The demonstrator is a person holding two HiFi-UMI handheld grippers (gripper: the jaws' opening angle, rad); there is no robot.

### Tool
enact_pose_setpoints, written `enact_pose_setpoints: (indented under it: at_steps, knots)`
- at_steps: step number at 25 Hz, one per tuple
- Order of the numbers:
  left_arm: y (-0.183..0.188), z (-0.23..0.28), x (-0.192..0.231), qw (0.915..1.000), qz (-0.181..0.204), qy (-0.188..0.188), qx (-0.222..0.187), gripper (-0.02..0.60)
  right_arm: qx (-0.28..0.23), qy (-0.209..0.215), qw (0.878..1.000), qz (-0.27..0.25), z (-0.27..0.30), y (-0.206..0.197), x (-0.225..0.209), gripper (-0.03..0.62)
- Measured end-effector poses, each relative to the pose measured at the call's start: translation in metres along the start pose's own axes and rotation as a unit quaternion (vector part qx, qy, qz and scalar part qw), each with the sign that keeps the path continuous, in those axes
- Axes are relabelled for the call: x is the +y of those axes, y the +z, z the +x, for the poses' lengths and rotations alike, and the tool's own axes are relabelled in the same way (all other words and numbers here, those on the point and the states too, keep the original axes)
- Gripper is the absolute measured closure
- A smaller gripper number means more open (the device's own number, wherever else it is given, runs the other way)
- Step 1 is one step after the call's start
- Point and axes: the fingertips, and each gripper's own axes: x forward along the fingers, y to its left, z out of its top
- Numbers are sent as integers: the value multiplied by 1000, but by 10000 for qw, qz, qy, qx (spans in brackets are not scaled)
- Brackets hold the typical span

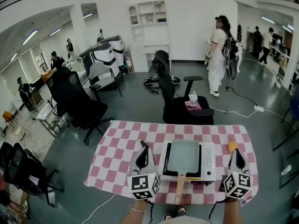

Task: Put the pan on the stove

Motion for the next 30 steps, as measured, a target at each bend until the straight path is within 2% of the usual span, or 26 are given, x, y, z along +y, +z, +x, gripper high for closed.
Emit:
enact_pose_setpoints:
  at_steps: [4,8,30]
  knots:
    - [-6,-1,-4,9999,-51,-18,102,584,13,97,9999,-95,-5,1,1,585]
    - [-11,0,-10,9997,-106,-90,182,584,127,155,9984,-524,-9,2,6,587]
    - [-29,9,-21,9986,-320,-112,414,584,195,231,9985,-447,-2,0,-7,587]
